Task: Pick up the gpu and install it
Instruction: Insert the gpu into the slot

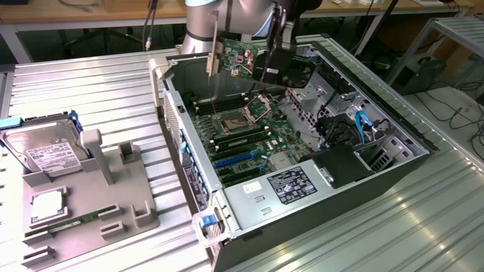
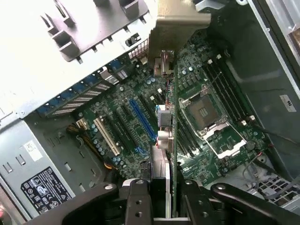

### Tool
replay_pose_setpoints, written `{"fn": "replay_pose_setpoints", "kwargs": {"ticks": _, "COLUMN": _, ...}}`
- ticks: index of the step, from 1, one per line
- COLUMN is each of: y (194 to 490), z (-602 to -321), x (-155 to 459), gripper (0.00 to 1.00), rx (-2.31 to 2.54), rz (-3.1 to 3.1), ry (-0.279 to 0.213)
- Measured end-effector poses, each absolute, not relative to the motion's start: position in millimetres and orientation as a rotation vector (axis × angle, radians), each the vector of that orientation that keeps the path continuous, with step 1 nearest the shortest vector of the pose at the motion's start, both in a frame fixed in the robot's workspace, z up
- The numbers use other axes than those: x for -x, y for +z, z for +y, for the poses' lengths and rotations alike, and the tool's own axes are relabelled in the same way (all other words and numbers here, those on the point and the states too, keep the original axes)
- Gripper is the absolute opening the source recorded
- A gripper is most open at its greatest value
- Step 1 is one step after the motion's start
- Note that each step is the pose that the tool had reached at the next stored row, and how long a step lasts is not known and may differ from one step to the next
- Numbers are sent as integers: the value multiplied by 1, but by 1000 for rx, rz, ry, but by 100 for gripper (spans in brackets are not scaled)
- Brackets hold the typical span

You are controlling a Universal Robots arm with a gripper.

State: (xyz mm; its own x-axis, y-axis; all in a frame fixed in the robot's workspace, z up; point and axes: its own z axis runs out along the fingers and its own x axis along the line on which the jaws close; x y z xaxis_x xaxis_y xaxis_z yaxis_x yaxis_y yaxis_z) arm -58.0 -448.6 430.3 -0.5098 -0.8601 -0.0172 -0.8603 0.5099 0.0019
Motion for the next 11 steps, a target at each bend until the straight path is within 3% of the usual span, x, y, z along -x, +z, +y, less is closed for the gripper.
{"fn": "replay_pose_setpoints", "kwargs": {"ticks": 11, "y": 430, "z": -449, "x": 58, "gripper": 28, "rx": 1914, "rz": 2475, "ry": 19}}
